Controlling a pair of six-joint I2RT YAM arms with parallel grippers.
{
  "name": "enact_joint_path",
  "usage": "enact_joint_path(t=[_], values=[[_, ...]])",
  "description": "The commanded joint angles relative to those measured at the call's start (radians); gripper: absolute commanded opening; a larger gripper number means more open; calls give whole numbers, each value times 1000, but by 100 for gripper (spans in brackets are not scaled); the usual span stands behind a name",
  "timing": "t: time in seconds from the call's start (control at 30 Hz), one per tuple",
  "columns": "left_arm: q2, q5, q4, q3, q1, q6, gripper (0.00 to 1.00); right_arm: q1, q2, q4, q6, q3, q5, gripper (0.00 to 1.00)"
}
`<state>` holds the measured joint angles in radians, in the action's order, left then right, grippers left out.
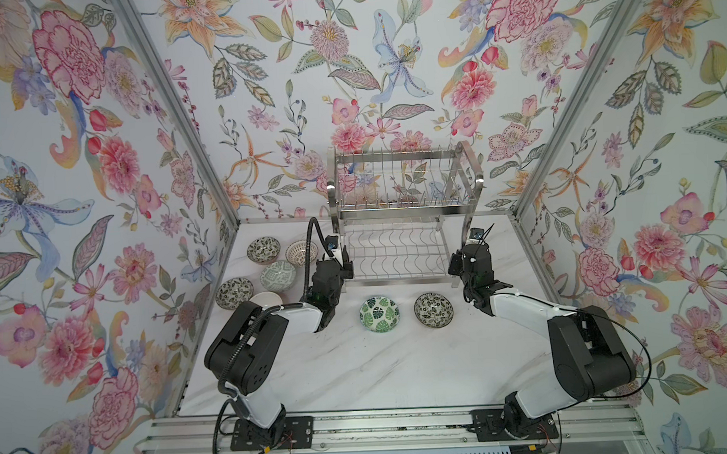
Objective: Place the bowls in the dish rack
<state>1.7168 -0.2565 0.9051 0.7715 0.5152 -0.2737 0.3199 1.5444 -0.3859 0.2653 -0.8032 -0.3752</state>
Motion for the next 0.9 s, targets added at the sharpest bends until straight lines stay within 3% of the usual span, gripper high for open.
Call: enact_joint_path(t=[0.0,0.47,0.5,0.6,0.87], values=[[-10,51,-48,4,9,17,38,24,25,21,68,-10,58,29],[-67,20,-112,-4,7,33,70,25,-1,97,45,-33,62,36],[-73,20,-121,-5,8,34,74,25,-4,107,41,-35,61,38],[-92,20,-157,-5,6,39,98,23,-15,129,29,-39,58,43],[-145,-4,-291,-13,4,21,99,22,-55,203,-26,-31,52,69]])
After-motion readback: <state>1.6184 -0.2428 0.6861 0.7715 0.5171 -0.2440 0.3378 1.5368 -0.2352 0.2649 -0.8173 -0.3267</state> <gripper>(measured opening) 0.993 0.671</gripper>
